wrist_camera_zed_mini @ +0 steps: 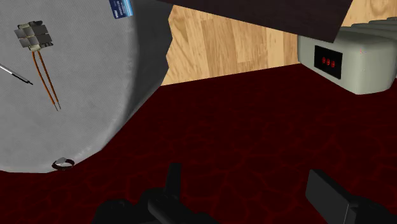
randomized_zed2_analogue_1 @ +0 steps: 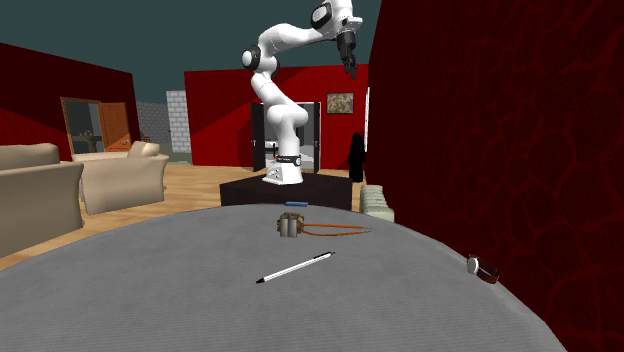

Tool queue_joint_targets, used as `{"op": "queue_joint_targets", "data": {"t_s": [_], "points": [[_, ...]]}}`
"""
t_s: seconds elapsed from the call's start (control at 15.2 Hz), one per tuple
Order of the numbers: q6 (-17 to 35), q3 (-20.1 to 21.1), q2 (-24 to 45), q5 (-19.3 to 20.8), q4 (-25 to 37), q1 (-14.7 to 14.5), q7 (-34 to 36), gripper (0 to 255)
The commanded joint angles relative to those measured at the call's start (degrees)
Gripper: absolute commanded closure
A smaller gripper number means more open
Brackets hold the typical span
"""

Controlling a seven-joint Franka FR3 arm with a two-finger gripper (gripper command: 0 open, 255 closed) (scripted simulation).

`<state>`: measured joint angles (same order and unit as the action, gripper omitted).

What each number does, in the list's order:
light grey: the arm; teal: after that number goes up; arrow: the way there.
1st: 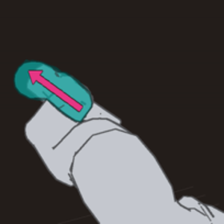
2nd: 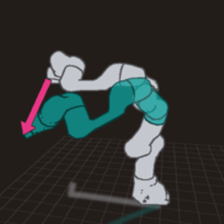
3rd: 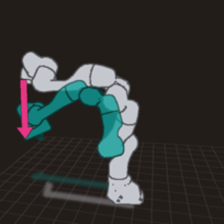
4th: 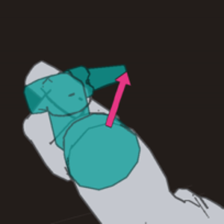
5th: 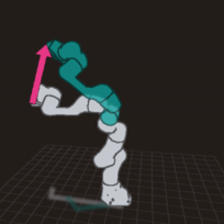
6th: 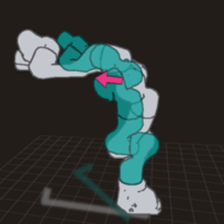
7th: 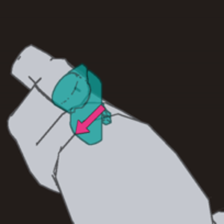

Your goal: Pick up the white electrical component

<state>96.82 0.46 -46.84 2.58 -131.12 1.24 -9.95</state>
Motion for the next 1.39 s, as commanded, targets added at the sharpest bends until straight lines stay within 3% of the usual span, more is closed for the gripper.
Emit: {"op": "queue_joint_targets", "data": {"t_s": [0.0, 0.66, 1.32], "points": [[0.00, 0.00, 0.00, 0.00, 0.00, 0.00, 0.00, 0], [12.56, -11.48, 4.96, 5.06, -8.19, 2.21, -12.38, 0], [26.06, -23.85, 18.34, 7.03, -8.80, 2.91, -25.69, 0]]}}
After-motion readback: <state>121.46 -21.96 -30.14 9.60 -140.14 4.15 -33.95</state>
